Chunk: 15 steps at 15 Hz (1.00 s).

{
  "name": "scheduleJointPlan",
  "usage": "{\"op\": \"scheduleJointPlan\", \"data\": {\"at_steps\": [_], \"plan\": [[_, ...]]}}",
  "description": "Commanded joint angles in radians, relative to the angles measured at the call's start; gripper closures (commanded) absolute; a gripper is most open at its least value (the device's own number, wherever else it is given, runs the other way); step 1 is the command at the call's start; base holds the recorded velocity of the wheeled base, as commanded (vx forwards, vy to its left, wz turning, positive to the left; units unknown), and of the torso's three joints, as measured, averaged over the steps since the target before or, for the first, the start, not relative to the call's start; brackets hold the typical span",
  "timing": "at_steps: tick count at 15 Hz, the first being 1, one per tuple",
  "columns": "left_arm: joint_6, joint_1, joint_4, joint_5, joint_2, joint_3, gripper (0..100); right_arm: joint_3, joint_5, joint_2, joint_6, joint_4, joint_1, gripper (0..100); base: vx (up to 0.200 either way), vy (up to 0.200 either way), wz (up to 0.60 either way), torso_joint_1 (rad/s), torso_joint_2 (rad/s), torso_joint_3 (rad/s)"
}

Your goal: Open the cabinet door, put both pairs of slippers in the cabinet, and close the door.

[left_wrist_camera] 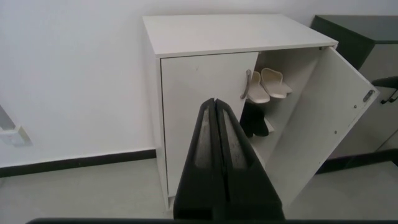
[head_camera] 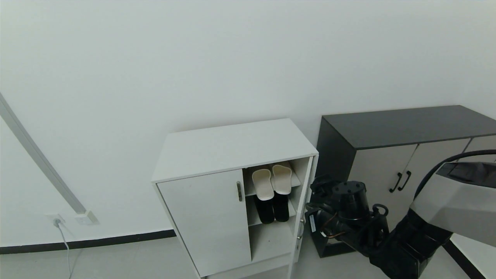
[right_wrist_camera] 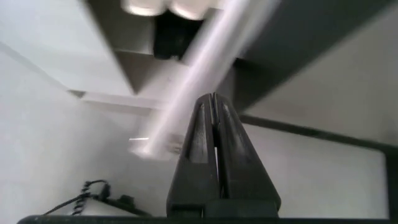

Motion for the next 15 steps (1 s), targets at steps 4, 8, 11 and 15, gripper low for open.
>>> {"op": "scheduleJointPlan", "data": {"at_steps": [4,8,11,15], "plan": [[-0.001,0.000,0.000,0.000,0.000,0.000,100,0.042,0.037,0.018,-0.023,-0.119,-0.005,100,0.000,0.000,0.00,0.000,0.00,0.000],[-0.001,0.000,0.000,0.002,0.000,0.000,100,0.062,0.037,0.019,-0.063,-0.164,-0.008,100,0.000,0.000,0.00,0.000,0.00,0.000],[-0.001,0.000,0.000,0.002,0.000,0.000,100,0.068,0.037,0.016,-0.064,-0.170,-0.008,100,0.000,0.000,0.60,-0.001,0.00,0.002],[-0.001,0.000,0.000,0.002,0.000,0.000,100,0.068,0.034,0.002,-0.076,-0.227,-0.024,100,0.000,0.000,0.30,0.004,0.00,0.000]]}}
